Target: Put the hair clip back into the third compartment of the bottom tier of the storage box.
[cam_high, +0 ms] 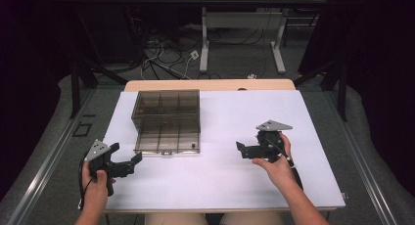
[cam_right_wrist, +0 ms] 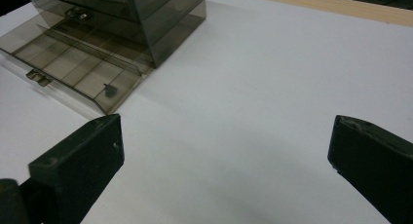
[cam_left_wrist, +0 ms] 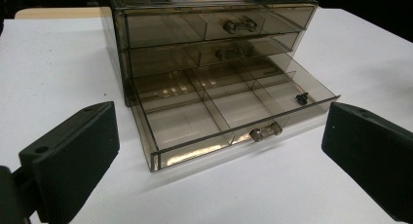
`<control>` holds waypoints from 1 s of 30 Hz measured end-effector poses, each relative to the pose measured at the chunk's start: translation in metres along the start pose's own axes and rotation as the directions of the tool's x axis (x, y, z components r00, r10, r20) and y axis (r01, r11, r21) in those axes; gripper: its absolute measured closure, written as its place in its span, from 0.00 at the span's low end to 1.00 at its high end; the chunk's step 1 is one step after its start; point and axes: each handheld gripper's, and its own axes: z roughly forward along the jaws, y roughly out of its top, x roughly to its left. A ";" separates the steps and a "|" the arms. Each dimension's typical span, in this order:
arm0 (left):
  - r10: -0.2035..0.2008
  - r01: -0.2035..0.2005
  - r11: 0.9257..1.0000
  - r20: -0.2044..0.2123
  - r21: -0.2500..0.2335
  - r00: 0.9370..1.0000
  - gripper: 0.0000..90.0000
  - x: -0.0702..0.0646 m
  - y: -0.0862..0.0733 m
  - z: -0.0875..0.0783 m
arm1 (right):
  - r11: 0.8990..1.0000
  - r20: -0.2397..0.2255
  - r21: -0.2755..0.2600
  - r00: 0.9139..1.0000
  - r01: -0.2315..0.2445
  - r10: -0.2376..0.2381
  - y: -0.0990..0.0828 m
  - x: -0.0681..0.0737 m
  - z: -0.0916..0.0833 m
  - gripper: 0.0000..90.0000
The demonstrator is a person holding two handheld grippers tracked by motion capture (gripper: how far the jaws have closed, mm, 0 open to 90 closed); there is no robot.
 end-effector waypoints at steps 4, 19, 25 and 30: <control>0.001 -0.001 1.000 0.003 0.006 1.000 0.00 0.000 0.000 0.001 | 1.000 0.024 -0.011 1.000 -0.020 0.020 -0.005 -0.008 -0.008 0.00; 0.001 -0.001 1.000 -0.001 0.006 1.000 0.00 0.000 0.001 0.000 | 0.992 0.137 -0.065 0.984 -0.107 0.115 -0.037 -0.054 -0.045 0.00; -0.004 0.003 1.000 0.001 0.004 1.000 0.00 -0.001 0.001 0.000 | 0.989 0.181 -0.078 0.974 -0.127 0.139 -0.048 -0.066 -0.056 0.00; -0.003 0.003 1.000 0.001 0.005 1.000 0.00 -0.001 0.001 0.000 | 0.986 0.218 -0.094 0.964 -0.136 0.154 -0.057 -0.075 -0.062 0.00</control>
